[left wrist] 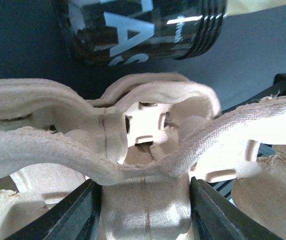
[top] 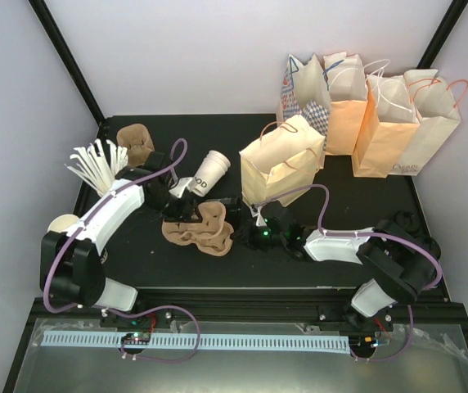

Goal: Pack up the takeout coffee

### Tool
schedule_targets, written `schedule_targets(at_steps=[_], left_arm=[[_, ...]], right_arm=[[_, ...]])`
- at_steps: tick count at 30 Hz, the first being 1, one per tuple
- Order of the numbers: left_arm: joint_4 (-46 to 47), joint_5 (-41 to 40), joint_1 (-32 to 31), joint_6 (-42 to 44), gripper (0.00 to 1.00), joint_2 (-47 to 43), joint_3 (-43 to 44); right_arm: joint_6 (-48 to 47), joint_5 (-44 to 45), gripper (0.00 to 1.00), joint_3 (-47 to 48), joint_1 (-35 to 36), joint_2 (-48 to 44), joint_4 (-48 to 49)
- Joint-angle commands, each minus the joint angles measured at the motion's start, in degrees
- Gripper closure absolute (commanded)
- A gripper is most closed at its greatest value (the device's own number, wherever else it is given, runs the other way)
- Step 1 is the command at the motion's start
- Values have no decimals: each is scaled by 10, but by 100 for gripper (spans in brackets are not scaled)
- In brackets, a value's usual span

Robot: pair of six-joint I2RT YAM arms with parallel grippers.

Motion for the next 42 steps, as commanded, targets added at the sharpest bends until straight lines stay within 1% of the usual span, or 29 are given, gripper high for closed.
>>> schedule_targets(at_steps=[1, 2, 3, 4, 6, 9, 13, 16, 19, 22, 24, 27, 29, 31, 35, 38, 42], left_arm=[[-25, -8, 4, -17, 50, -47, 64], [-27, -13, 4, -22, 50, -57, 74], [-28, -16, 4, -26, 50, -66, 83], [-29, -17, 4, -31, 50, -73, 90], [-30, -20, 4, -40, 50, -82, 100], [-13, -14, 4, -59, 50, -105, 87], [38, 19, 2, -84, 50, -136, 41], [65, 42, -6, -109, 51, -149, 13], [88, 46, -32, -140, 52, -160, -7], [114, 34, -82, -170, 53, -164, -18], [127, 17, -129, -184, 53, -159, -16], [131, -9, -202, -191, 53, -137, -4], [118, -43, -258, -180, 53, -116, 10], [104, -82, -299, -168, 53, -95, 25], [98, -108, -357, -170, 53, -37, 55], [107, -125, -396, -187, 53, 5, 89], [104, -149, -442, -211, 50, 72, 155]], right_arm=[[-15, 8, 96, 17, 0, 10, -21], [-17, 10, 90, 20, 1, 10, -27], [-19, 12, 80, 24, 0, 10, -36], [-22, 14, 73, 27, 0, 8, -40], [-27, 20, 64, 32, 0, 0, -54], [-41, 34, 56, 37, 0, -20, -78], [-65, 60, 44, 45, 0, -51, -122], [-102, 84, 39, 59, 0, -81, -168], [-149, 112, 36, 65, 0, -120, -206], [-199, 145, 32, 66, 0, -163, -254], [-221, 182, 24, 71, -2, -188, -303], [-258, 196, 21, 67, -24, -229, -362], [-274, 202, 20, 61, -41, -265, -399], [-281, 224, 14, 51, -56, -310, -436], [-278, 297, 1, 34, -76, -412, -498], [-263, 360, 0, 35, -84, -466, -543], [-257, 400, 0, 46, -89, -490, -583]])
